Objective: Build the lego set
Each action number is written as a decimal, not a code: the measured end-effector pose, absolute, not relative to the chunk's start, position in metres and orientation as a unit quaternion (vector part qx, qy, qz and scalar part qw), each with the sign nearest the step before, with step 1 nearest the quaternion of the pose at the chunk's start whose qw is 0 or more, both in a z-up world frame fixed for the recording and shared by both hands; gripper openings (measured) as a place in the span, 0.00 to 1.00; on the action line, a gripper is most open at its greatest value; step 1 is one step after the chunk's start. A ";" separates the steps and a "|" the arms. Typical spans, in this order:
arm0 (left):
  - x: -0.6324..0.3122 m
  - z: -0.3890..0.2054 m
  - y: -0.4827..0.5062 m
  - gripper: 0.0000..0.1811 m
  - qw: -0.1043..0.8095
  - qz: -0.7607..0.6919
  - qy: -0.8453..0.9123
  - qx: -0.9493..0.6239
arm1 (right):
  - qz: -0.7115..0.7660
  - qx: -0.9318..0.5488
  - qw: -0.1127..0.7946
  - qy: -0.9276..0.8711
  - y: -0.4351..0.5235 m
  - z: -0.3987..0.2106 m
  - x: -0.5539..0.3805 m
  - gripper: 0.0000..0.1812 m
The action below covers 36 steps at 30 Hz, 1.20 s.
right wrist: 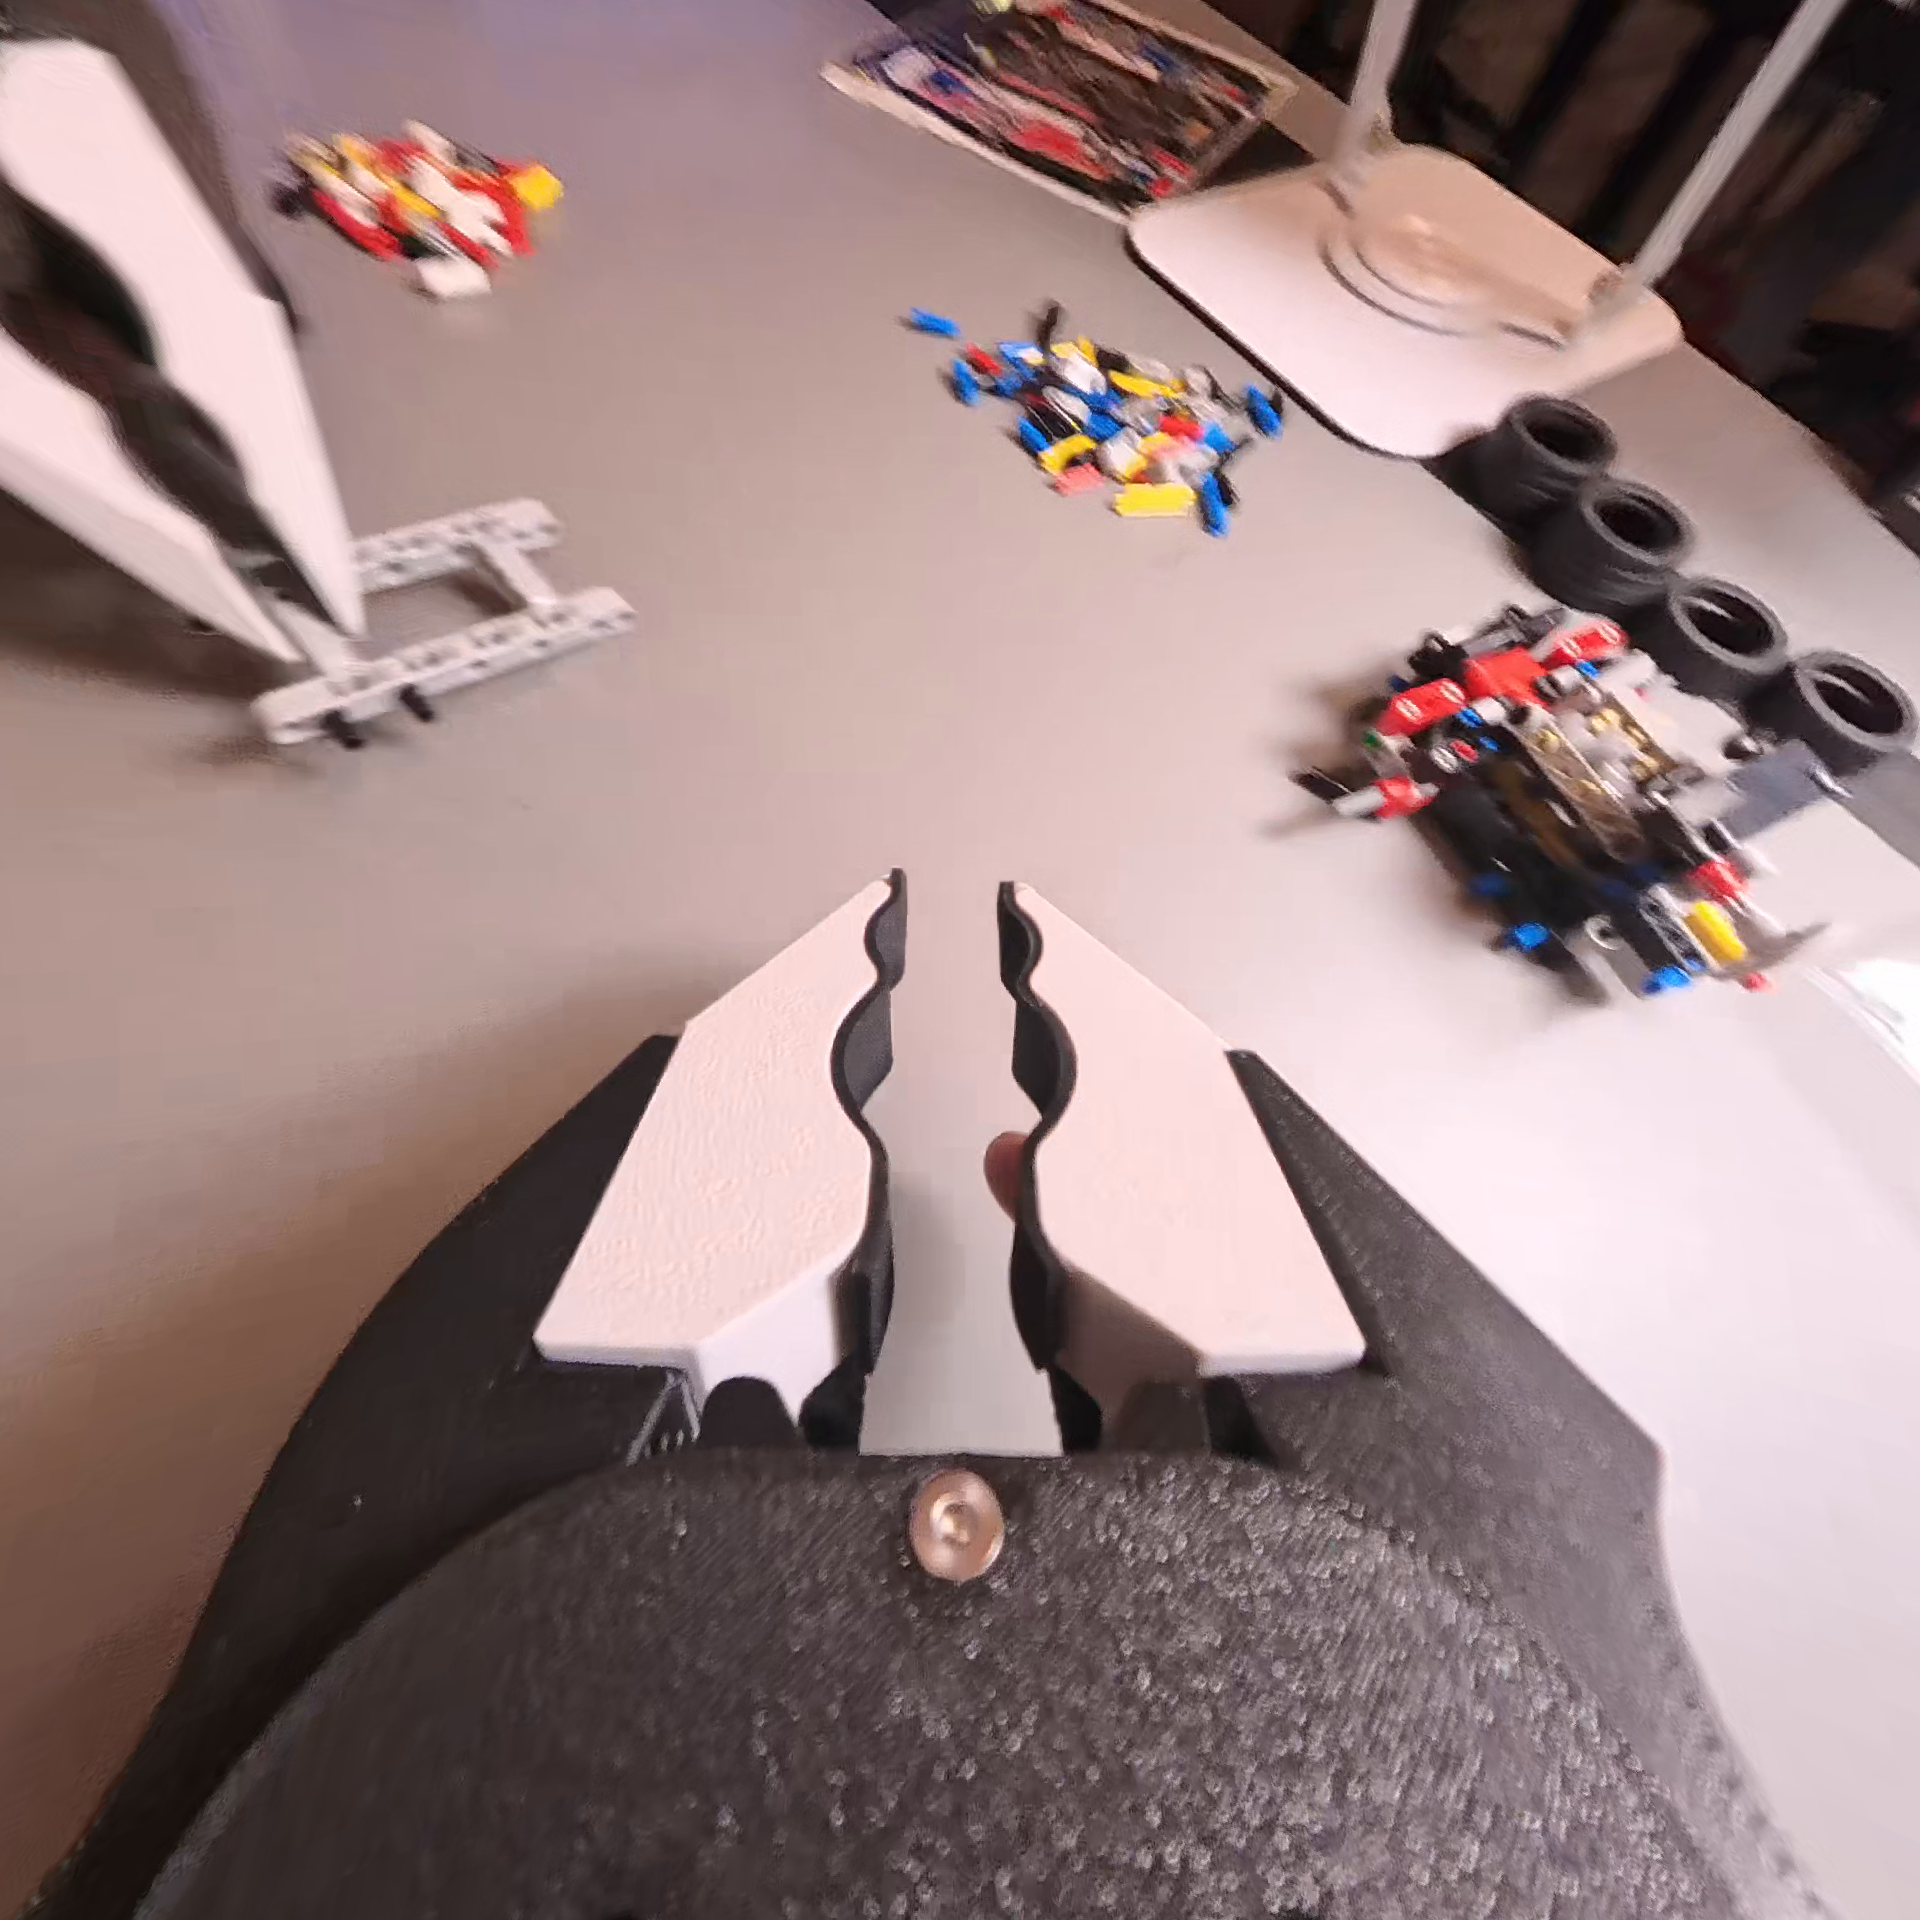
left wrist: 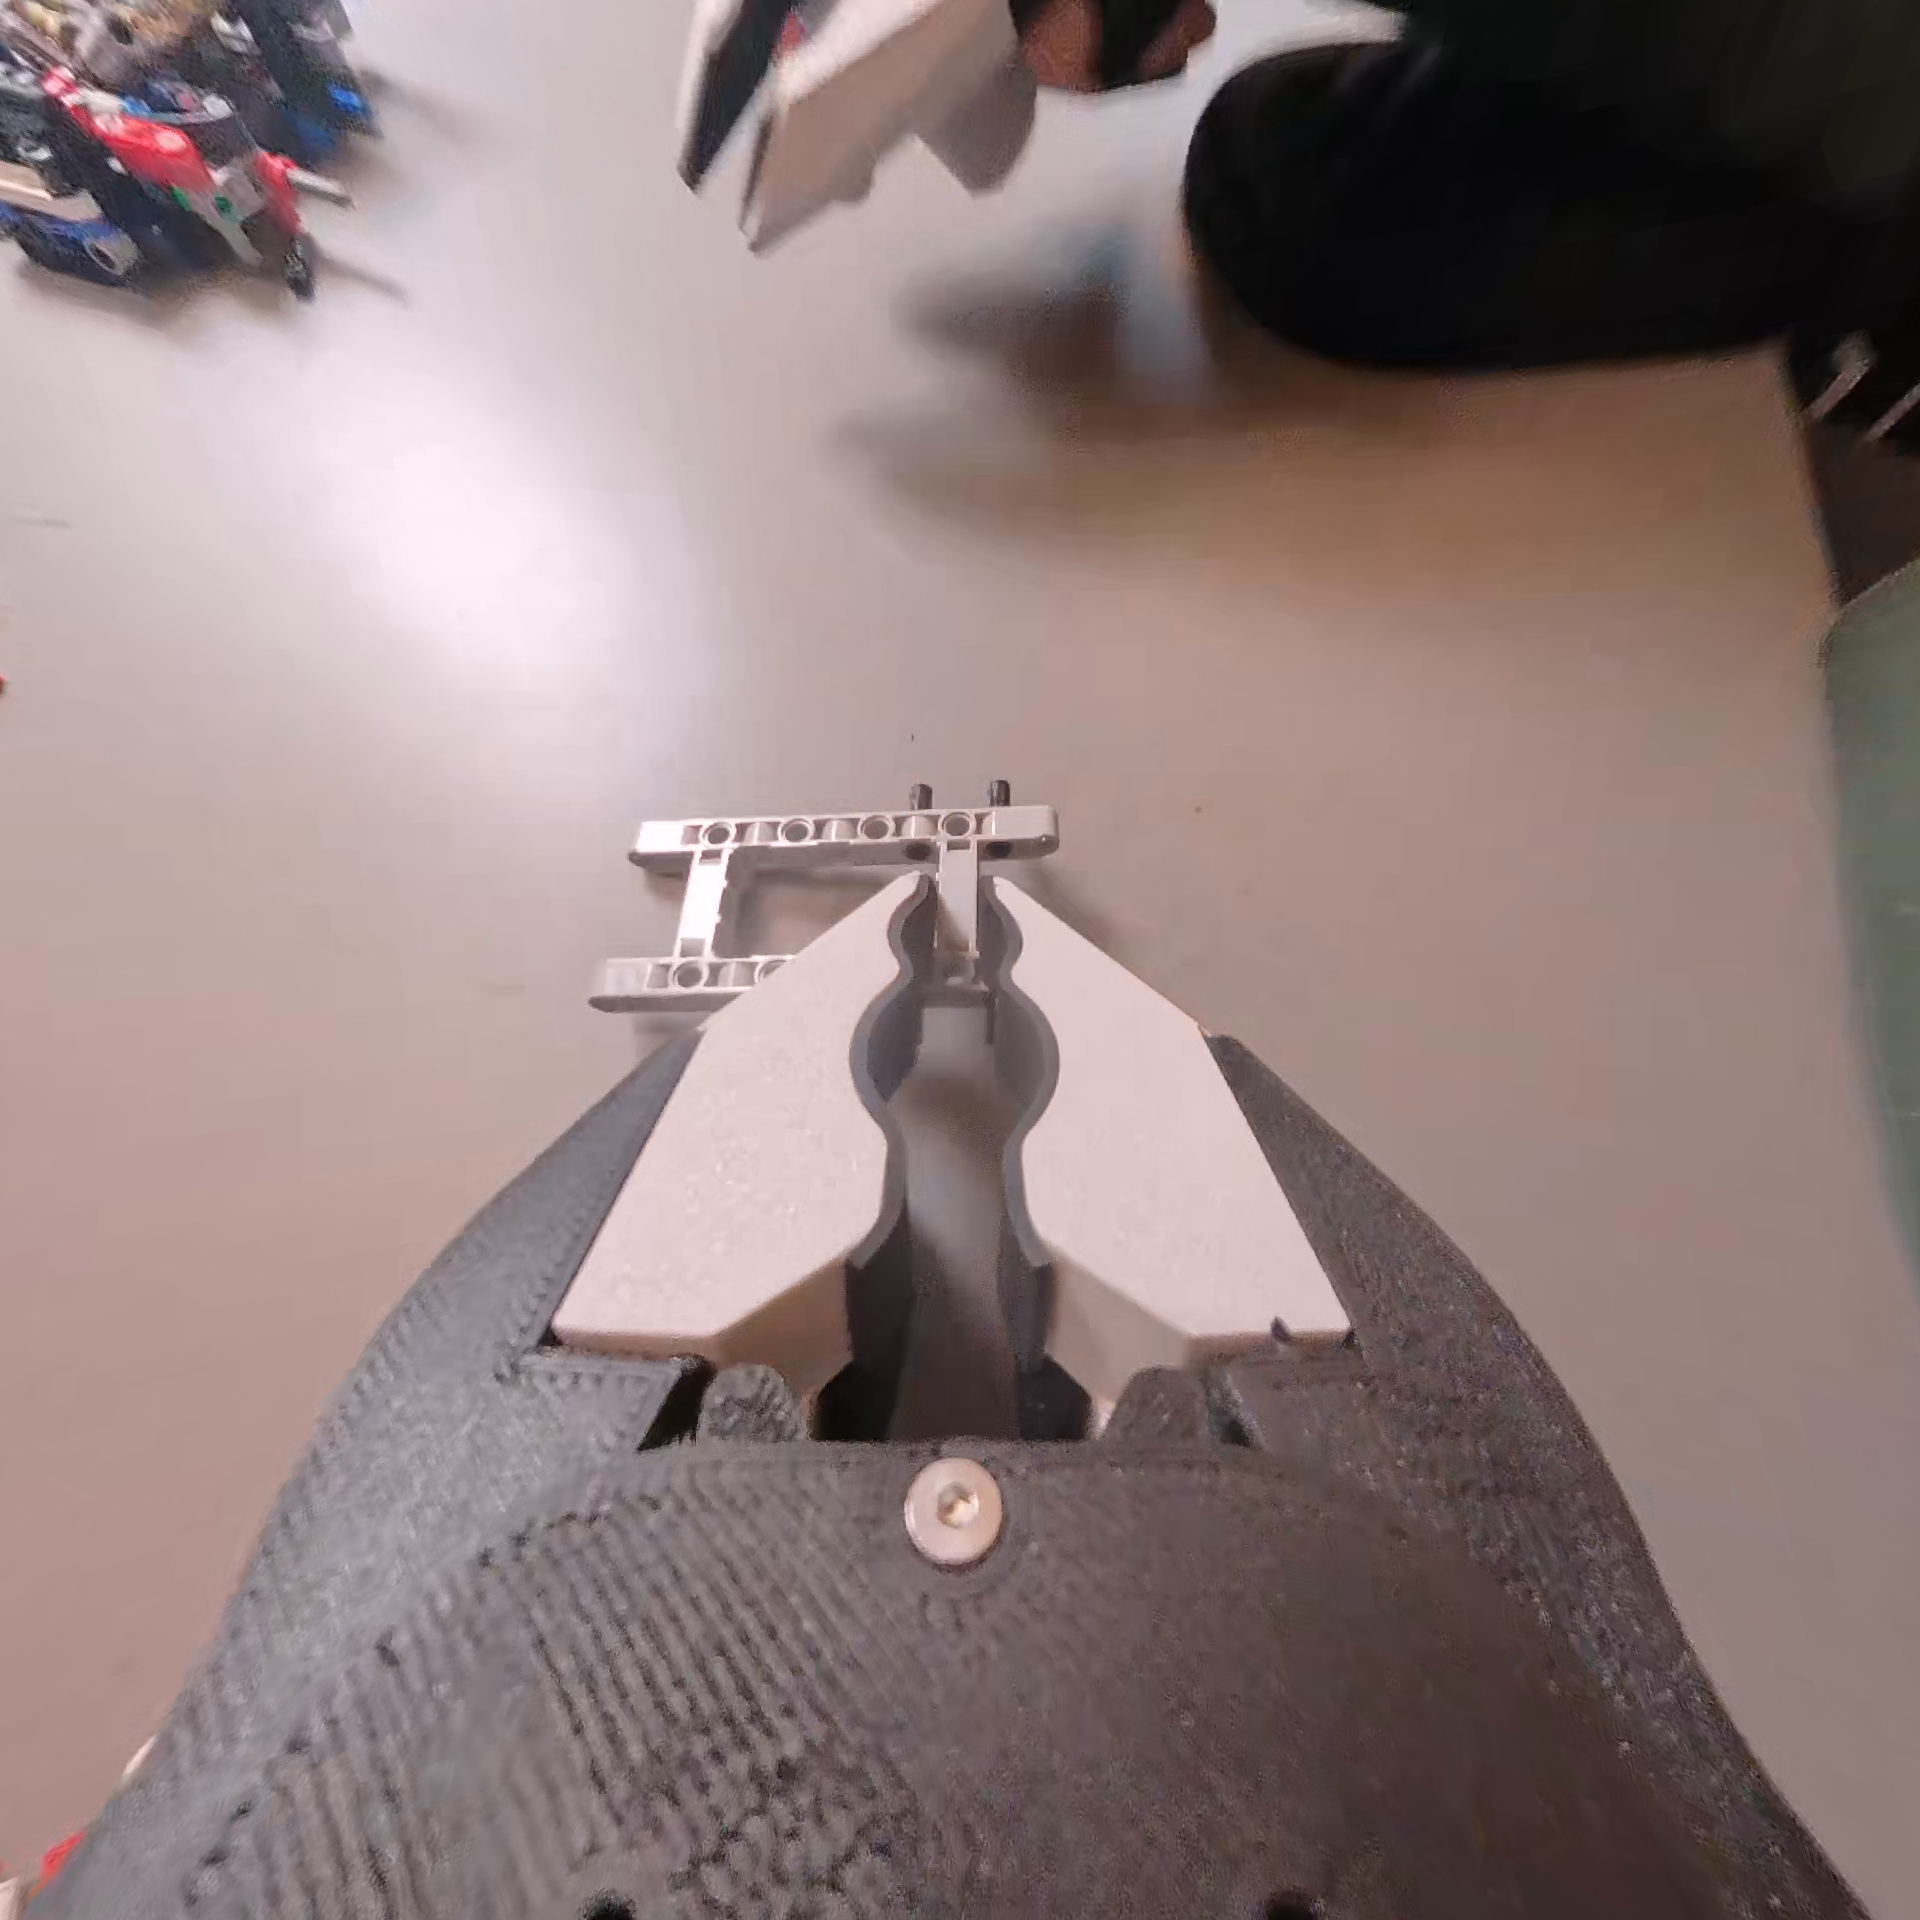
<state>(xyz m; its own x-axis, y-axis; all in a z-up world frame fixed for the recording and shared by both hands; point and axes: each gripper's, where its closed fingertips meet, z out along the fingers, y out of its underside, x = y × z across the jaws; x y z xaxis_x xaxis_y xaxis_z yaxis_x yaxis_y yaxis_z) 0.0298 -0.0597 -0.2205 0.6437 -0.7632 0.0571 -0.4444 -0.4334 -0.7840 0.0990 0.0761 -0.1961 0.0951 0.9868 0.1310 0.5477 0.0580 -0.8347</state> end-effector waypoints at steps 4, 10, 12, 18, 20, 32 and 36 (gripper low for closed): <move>0.033 -0.232 -0.066 0.12 0.360 -0.168 0.410 -0.821 | 0.240 -0.647 0.395 -0.607 0.105 -0.206 0.096 0.09; 0.028 -0.202 -0.058 0.18 0.409 -0.233 0.355 -0.808 | 0.135 -0.603 0.346 -0.706 0.139 -0.215 0.070 0.12; 0.021 -0.197 -0.053 0.17 0.424 -0.229 0.339 -0.808 | 0.111 -0.576 0.302 -0.752 0.146 -0.222 0.058 0.14; 0.010 -0.202 -0.052 0.15 0.432 -0.215 0.327 -0.813 | 0.040 -0.542 0.188 -0.818 0.175 -0.235 0.045 0.16; 0.009 -0.202 -0.052 0.15 0.434 -0.213 0.326 -0.812 | 0.023 -0.532 0.170 -0.829 0.181 -0.235 0.045 0.16; 0.007 -0.201 -0.054 0.13 0.434 -0.223 0.327 -0.810 | 0.098 -0.592 0.071 -0.797 0.179 -0.240 0.051 0.02; 0.009 -0.199 -0.054 0.13 0.439 -0.226 0.324 -0.807 | 0.158 -0.579 0.094 -0.794 0.151 -0.236 0.051 0.02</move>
